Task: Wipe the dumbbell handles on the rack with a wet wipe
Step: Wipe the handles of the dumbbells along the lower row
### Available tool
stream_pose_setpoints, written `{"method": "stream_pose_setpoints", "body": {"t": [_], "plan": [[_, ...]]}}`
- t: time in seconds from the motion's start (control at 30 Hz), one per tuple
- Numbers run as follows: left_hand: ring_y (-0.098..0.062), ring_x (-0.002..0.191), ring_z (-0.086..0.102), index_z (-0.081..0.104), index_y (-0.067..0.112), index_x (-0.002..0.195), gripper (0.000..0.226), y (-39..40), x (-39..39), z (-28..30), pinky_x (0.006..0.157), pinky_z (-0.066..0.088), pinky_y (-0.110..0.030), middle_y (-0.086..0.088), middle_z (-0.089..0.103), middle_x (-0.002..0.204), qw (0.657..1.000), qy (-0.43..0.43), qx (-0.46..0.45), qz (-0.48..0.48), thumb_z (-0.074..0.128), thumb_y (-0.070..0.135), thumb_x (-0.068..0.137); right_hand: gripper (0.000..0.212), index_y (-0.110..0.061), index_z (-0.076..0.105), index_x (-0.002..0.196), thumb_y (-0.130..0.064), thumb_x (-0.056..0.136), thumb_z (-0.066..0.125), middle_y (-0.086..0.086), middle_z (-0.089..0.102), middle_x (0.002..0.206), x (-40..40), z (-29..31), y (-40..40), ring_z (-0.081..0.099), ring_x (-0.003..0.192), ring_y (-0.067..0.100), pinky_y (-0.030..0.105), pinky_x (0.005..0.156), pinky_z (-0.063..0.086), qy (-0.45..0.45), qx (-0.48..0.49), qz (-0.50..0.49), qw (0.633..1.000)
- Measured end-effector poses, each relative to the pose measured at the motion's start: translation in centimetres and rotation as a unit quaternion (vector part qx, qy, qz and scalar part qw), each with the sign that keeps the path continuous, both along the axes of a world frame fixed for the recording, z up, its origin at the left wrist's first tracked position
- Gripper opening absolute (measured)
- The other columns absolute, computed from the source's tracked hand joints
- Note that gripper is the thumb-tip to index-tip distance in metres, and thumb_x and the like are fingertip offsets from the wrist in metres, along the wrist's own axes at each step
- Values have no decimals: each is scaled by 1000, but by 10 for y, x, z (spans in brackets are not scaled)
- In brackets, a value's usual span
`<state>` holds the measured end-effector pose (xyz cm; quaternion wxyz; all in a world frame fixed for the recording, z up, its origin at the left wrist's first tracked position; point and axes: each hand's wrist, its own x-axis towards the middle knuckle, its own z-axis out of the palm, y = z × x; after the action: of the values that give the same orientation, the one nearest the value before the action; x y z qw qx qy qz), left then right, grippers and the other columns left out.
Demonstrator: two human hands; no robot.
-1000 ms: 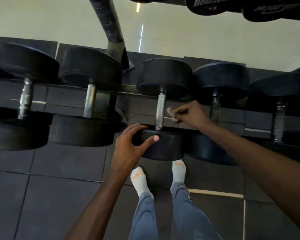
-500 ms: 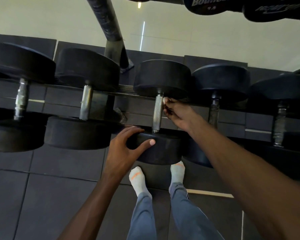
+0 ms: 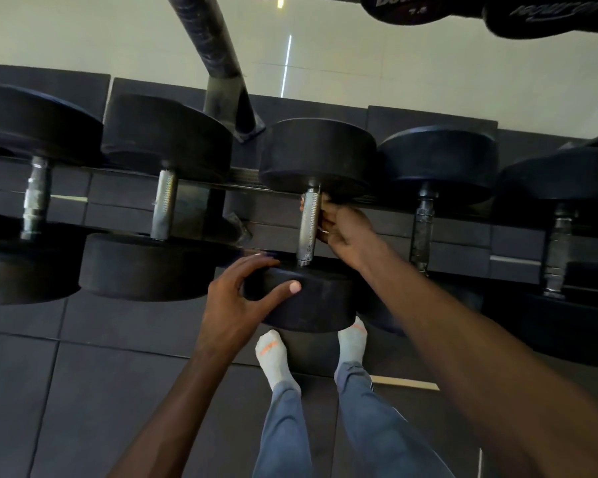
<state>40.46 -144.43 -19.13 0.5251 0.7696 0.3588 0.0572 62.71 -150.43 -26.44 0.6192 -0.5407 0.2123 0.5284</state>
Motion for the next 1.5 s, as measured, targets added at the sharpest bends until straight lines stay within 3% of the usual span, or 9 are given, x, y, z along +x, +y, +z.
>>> {"method": "stream_pose_setpoints", "body": {"t": [0.17, 0.33, 0.47, 0.63, 0.73, 0.87, 1.0, 1.1, 1.5], "plan": [[8, 123, 54, 72, 31, 119, 59, -1, 1, 1, 101, 43, -9, 17, 66, 127, 1000, 1, 3, 5, 77, 69, 73, 22, -17, 64, 97, -1, 101, 50, 13, 71, 120, 5, 0, -14, 70, 104, 23, 29, 80, 58, -26, -30, 73, 997], [8, 123, 55, 72, 32, 117, 56, 1, 1, 4, 101, 42, -8, 16, 66, 127, 1000, 1, -3, 5, 78, 67, 74, 20, -17, 64, 96, -6, 104, 50, 0, 73, 88, 9, 8, 12, 69, 80, 11, 23, 61, 57, -28, -45, -23, 998], [8, 123, 55, 71, 30, 119, 62, 1, 1, 3, 101, 43, -8, 16, 65, 127, 1000, 5, -7, 1, 74, 71, 72, 25, -3, 69, 118, -6, 105, 48, 9, 75, 114, -15, 7, -12, 72, 103, 18, 26, 79, 60, -24, -50, 39, 998], [10, 122, 54, 73, 27, 118, 58, -2, 2, 5, 103, 44, -12, 14, 66, 127, 1000, 4, -5, 15, 78, 62, 71, 28, -15, 59, 86, 4, 102, 48, 3, 64, 91, 6, 14, -5, 64, 82, 14, 24, 67, 58, -58, -41, 31, 997], [6, 125, 55, 73, 27, 119, 61, -3, 1, 4, 105, 45, -17, 15, 66, 128, 1000, 5, -7, 14, 78, 68, 73, 23, -17, 62, 89, -3, 103, 50, 2, 68, 94, 8, 9, 11, 66, 84, 13, 26, 70, 55, -66, -52, 6, 996], [3, 126, 56, 72, 27, 121, 61, -4, 0, 1, 106, 47, -21, 14, 66, 129, 1000, 4, -6, 18, 78, 67, 74, 23, 4, 68, 119, -6, 102, 55, 13, 72, 113, -12, 2, -22, 69, 97, 21, 26, 82, 59, -91, -72, 131, 985], [1, 127, 56, 72, 25, 121, 57, -6, -1, 0, 109, 48, -29, 13, 67, 129, 1000, 1, -6, 26, 79, 61, 77, 18, 6, 72, 103, 3, 98, 56, 12, 70, 93, -12, 5, -42, 64, 80, 16, 20, 73, 56, -137, -91, 298, 940], [2, 126, 56, 71, 26, 122, 59, -5, 0, 0, 108, 48, -29, 14, 66, 129, 1000, -1, -5, 23, 75, 64, 76, 27, -9, 72, 83, 5, 97, 55, 8, 70, 84, -6, 8, -35, 64, 74, 15, 17, 64, 55, -133, -79, 325, 933], [1, 123, 58, 72, 23, 120, 54, -7, 1, 3, 105, 48, -24, 12, 68, 125, 999, -3, -10, 30, 78, 55, 77, 23, -3, 76, 107, 7, 95, 58, 13, 73, 96, -1, 11, -38, 66, 79, 18, 27, 71, 58, -125, -108, 411, 897]]}}
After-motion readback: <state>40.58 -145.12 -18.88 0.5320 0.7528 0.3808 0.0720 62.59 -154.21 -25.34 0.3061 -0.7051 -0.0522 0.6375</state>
